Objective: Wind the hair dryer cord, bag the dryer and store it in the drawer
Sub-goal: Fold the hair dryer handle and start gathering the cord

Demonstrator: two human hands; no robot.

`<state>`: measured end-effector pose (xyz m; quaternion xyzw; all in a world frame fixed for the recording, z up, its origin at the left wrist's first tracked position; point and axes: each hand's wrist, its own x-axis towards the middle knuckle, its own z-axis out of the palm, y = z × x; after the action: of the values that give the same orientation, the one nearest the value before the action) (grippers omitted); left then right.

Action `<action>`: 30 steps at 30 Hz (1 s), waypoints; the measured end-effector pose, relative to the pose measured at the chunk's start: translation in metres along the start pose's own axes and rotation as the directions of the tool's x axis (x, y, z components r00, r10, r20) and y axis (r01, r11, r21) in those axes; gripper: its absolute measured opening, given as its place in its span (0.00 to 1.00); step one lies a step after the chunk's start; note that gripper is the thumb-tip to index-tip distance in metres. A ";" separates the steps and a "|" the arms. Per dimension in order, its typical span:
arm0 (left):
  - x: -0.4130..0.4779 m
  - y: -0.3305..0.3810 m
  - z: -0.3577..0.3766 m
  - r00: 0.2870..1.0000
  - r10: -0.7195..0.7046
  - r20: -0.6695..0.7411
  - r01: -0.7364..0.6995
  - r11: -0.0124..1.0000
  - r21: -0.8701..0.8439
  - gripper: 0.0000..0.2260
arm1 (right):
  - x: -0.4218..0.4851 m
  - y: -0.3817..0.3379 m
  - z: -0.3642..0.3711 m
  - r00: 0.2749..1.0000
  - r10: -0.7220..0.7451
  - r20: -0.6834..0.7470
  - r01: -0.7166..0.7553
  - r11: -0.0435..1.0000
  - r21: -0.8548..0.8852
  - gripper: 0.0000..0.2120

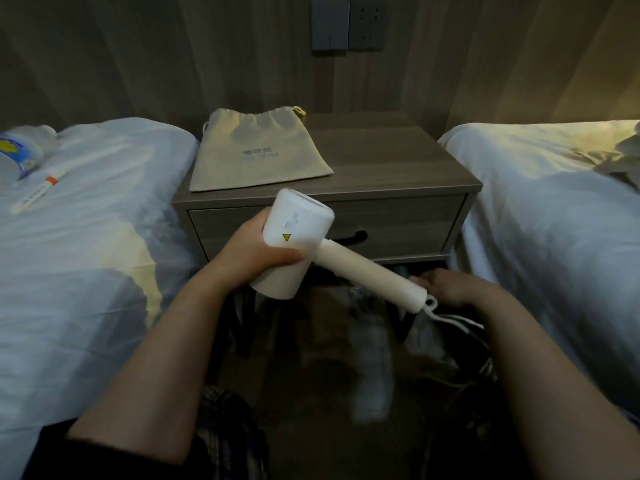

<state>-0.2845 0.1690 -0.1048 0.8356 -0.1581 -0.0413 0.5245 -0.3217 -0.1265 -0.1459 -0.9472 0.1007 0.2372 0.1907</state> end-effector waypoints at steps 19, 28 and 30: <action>0.004 -0.004 0.035 0.963 -0.207 -0.174 0.153 0.947 -0.281 0.29 | -0.018 -0.040 0.007 0.883 -0.326 -0.338 0.434 0.841 0.322 0.18; 0.005 0.000 0.055 0.888 -0.423 -0.179 0.294 0.823 -0.487 0.28 | -0.018 -0.053 0.016 0.885 -0.254 -0.391 0.439 0.737 0.514 0.20; 0.006 0.002 0.049 0.884 -0.451 -0.125 0.327 0.786 -0.524 0.29 | -0.020 -0.050 0.009 0.899 -0.261 -0.351 0.420 0.738 0.528 0.20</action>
<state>-0.2904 0.1240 -0.1239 0.6883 0.0998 -0.0852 0.7134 -0.3291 -0.0760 -0.1274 -0.8643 0.0164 0.0316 0.5018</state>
